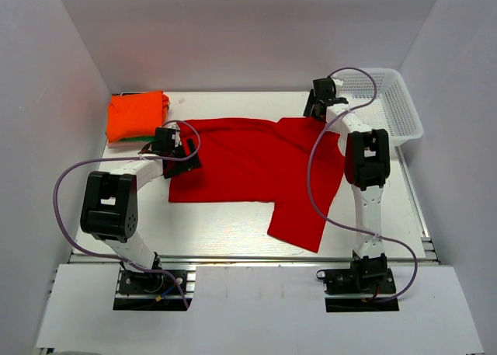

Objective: Fold and stack the t-shirts
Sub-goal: Flatten out the tshirt

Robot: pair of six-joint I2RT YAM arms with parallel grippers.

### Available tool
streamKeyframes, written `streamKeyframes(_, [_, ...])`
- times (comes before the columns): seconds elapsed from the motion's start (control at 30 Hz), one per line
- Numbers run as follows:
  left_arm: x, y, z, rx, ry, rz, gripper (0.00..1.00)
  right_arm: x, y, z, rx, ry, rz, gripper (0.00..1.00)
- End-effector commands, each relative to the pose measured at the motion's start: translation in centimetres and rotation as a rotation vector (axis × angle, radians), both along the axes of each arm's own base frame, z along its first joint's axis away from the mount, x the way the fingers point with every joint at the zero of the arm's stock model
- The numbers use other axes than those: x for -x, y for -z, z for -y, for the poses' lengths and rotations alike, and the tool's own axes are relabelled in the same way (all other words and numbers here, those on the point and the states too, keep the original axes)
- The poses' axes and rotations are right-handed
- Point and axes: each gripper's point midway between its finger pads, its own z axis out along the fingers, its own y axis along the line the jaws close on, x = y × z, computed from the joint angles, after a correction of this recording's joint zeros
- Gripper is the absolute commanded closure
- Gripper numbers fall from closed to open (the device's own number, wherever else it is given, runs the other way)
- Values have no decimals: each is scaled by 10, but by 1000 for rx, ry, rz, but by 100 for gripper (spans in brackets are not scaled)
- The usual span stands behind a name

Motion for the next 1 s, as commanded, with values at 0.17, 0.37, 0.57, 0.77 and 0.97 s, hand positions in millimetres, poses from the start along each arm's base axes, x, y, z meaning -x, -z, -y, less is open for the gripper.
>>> streamKeyframes(0.17, [-4, -5, -3, -25, -11, 7, 0, -17, 7, 3, -20, 48, 34, 21])
streamKeyframes(0.37, [0, -2, -7, -49, -16, -10, 0, -36, -1, -4, -14, -6, 111, 60])
streamKeyframes(0.57, [4, 7, -8, -59, -8, -39, 0, -48, -32, 0, 42, -26, 210, 100])
streamKeyframes(0.77, [17, 24, -12, -76, -11, -109, 0, -64, -85, -8, 59, -108, 392, 100])
streamKeyframes(0.97, [30, 43, -24, -108, -39, -195, 0, -92, -134, -22, 105, -229, 604, 100])
